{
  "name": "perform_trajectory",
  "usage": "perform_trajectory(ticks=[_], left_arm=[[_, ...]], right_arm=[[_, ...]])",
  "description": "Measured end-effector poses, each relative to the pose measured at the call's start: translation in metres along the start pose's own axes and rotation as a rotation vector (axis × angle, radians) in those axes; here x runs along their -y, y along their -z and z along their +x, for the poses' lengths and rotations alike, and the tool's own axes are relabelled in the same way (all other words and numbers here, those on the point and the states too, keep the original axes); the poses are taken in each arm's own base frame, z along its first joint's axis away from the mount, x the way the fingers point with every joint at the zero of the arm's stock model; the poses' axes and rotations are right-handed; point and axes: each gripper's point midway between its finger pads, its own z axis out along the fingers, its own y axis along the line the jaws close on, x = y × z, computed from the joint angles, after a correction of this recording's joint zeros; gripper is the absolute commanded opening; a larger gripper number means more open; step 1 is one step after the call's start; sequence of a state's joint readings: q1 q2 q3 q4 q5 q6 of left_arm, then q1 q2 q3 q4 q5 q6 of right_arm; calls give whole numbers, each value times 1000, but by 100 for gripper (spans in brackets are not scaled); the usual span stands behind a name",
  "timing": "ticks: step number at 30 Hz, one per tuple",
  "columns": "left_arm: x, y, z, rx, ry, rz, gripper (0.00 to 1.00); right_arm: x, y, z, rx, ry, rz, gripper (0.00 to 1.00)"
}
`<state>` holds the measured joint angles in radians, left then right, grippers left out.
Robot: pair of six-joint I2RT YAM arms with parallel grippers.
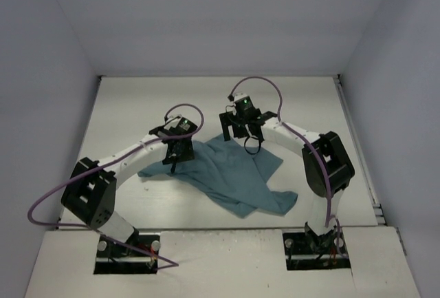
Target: Fold and stack the t-shirts
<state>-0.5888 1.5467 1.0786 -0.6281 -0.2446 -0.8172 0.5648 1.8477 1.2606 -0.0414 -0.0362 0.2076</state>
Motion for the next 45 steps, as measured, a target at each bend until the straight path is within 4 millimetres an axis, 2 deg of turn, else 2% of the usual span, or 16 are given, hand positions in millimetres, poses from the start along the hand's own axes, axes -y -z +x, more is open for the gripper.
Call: perform_trajectory(ticks=[5,10,11,12,14,16,17,22,26,30,34,36,39,41,45], left_arm=[[-2,0,4,-15,4,-7,51],[-10,-4,17,-47,1,-32,47],[-12,-5,19,-53,0,-36,42],[-12,-6,20,-57,0,-39,30],[-13,-6,21,-61,-4,-42,19],[-13,-6,21,-60,-4,-43,3],[-14,-6,21,-59,-8,-45,0],[-16,-4,19,-49,-20,-47,0],[-17,5,12,-20,-10,-27,0],[-23,18,5,18,12,-7,0],[-33,30,2,45,23,6,0],[-37,34,0,55,30,9,0],[-42,37,-2,62,38,7,0],[-46,37,-4,63,43,5,0],[-52,36,-7,58,51,1,0]], right_arm=[[1,0,0,1,7,3,84],[0,0,-3,10,14,0,84],[0,-1,-3,13,16,0,84],[0,-1,-4,16,18,-1,84],[0,-1,-5,19,22,-2,84],[0,-2,-8,26,26,-3,84],[-1,-3,-10,28,29,-4,84],[-6,-20,-24,45,54,-16,80],[-9,-37,-23,25,73,-33,69],[-12,-52,-11,-13,90,-58,57],[-14,-62,2,-50,106,-77,51],[-15,-63,4,-55,107,-86,45],[-18,-63,5,-58,110,-102,31],[-21,-63,7,-61,111,-111,17],[-25,-63,9,-67,118,-138,0]])
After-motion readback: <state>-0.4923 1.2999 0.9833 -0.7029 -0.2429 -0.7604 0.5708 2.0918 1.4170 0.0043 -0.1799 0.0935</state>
